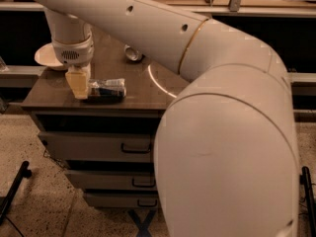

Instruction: Place redbull can upright

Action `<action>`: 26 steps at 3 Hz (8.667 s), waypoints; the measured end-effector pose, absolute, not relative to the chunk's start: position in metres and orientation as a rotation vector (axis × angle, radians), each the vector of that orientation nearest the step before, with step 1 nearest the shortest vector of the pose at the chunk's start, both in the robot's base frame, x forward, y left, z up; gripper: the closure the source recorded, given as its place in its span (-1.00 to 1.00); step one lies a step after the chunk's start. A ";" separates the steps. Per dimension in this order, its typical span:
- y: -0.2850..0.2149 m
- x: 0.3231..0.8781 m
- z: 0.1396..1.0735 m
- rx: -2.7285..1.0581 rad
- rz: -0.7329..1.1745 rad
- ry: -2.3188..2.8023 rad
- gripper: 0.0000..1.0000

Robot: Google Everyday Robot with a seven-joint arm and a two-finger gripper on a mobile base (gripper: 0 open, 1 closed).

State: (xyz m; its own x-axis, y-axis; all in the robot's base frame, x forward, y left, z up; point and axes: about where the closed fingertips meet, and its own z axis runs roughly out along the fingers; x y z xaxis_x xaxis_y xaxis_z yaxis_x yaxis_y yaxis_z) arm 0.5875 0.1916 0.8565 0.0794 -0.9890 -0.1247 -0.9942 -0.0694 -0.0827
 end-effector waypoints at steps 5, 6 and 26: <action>0.151 0.657 0.949 -1.935 0.506 1.669 1.00; 0.127 0.660 0.947 -1.753 0.700 1.612 1.00; -0.165 0.667 0.940 -0.735 1.106 0.932 -1.00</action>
Offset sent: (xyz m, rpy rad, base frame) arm 0.0888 -0.0633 0.1659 0.5685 -0.0180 0.1359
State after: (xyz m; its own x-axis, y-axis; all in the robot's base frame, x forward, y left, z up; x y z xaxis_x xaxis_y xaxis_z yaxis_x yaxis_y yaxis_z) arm 0.6672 -0.1648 0.9398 0.1640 0.4070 -0.8986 -0.9546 0.2951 -0.0406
